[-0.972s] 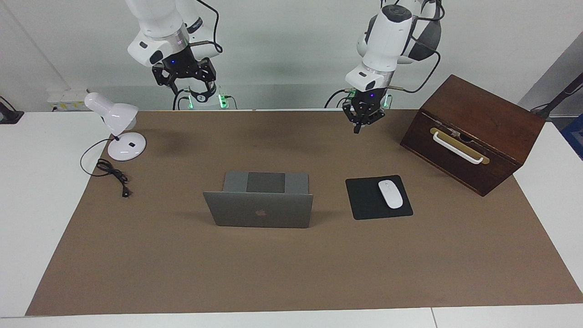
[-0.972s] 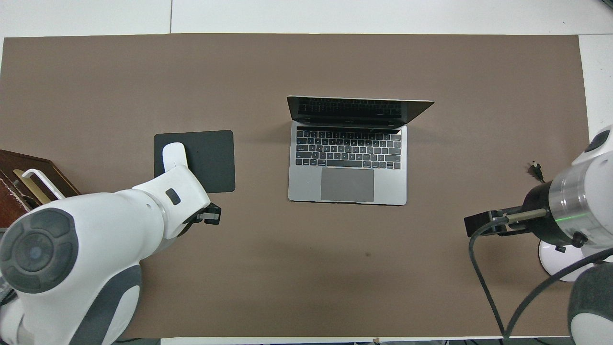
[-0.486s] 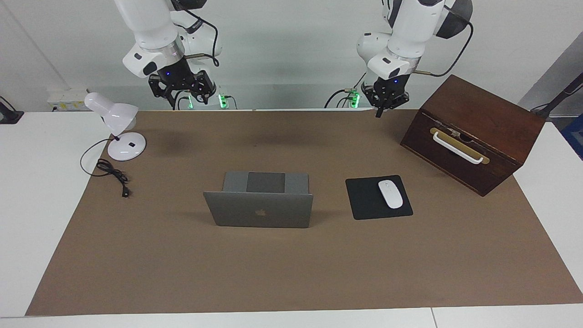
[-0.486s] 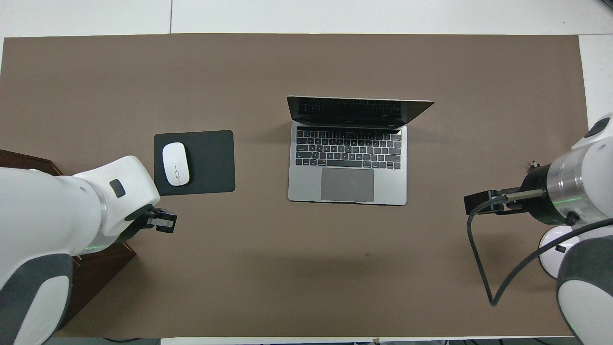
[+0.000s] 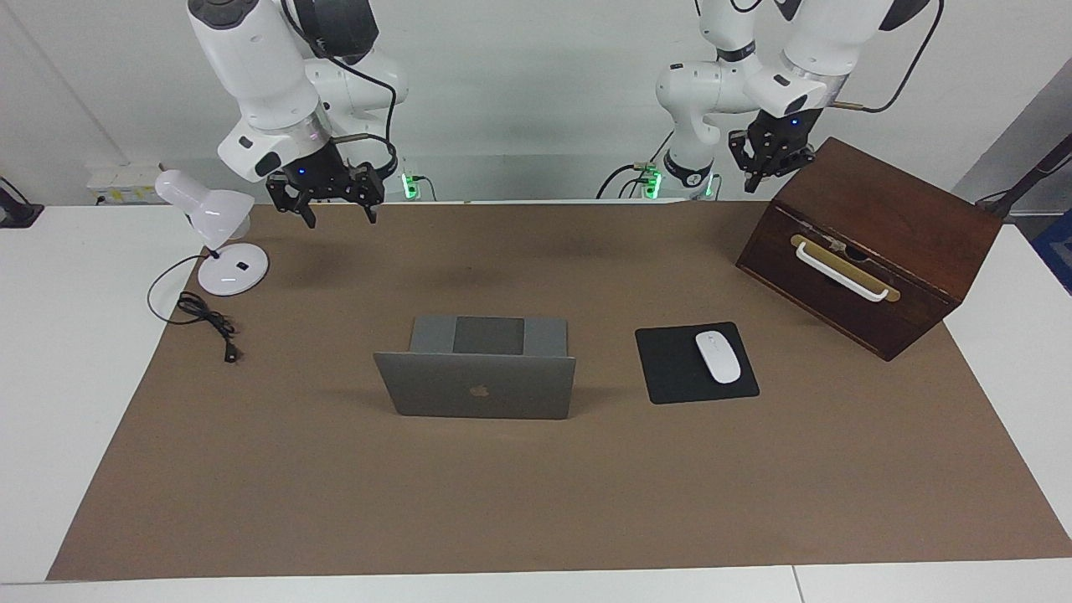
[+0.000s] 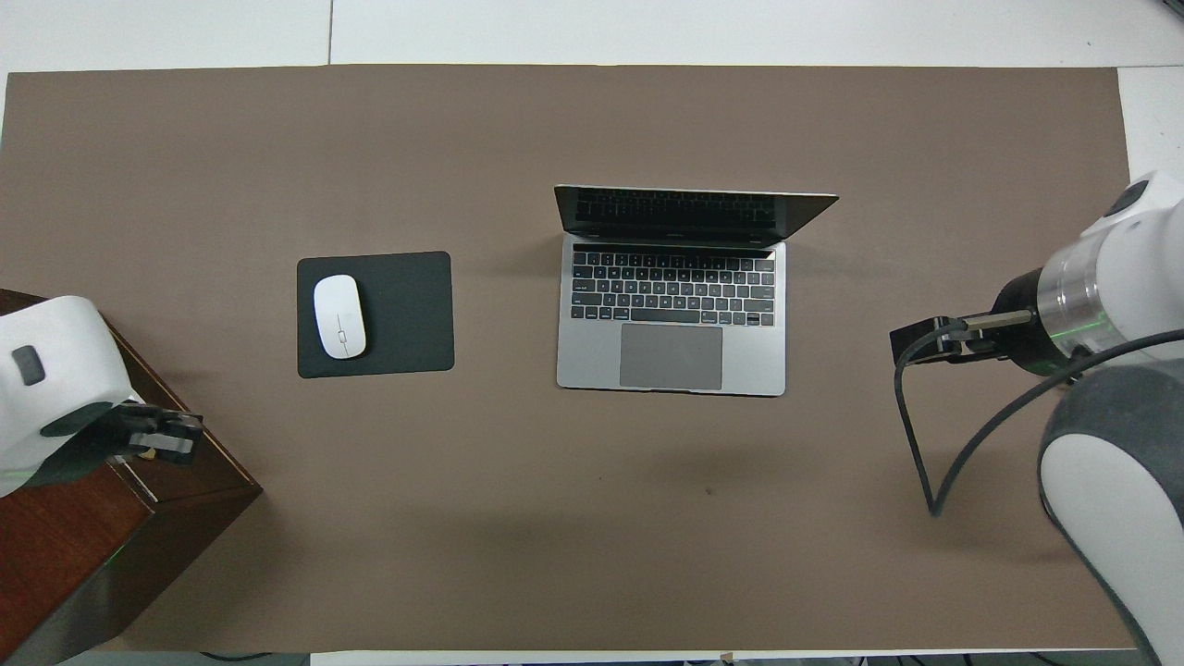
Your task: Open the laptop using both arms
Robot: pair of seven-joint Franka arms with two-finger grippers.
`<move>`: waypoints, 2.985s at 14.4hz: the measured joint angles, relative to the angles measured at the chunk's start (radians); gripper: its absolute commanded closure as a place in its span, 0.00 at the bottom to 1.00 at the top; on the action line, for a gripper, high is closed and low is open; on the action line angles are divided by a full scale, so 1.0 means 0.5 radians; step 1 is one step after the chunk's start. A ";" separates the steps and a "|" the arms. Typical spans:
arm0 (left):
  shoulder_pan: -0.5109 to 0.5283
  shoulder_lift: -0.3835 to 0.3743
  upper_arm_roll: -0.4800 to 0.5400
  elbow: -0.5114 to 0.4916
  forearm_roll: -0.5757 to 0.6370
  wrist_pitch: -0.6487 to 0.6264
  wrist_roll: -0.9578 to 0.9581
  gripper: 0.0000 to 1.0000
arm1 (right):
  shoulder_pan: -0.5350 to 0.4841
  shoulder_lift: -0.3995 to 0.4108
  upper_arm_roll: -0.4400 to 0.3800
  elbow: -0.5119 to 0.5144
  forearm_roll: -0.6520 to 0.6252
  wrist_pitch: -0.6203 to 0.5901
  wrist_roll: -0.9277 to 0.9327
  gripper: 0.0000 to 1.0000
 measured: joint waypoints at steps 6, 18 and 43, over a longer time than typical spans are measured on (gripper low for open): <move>0.232 -0.057 0.005 0.079 0.000 -0.178 0.171 1.00 | -0.157 0.117 0.002 0.161 -0.001 -0.010 -0.129 0.00; 0.423 -0.098 0.011 0.100 0.000 -0.165 0.195 0.00 | -0.181 0.171 0.005 0.194 -0.058 -0.075 -0.135 0.00; 0.523 0.368 0.002 0.493 0.003 -0.019 -0.073 0.00 | -0.181 0.177 -0.008 0.195 -0.075 -0.033 -0.135 0.00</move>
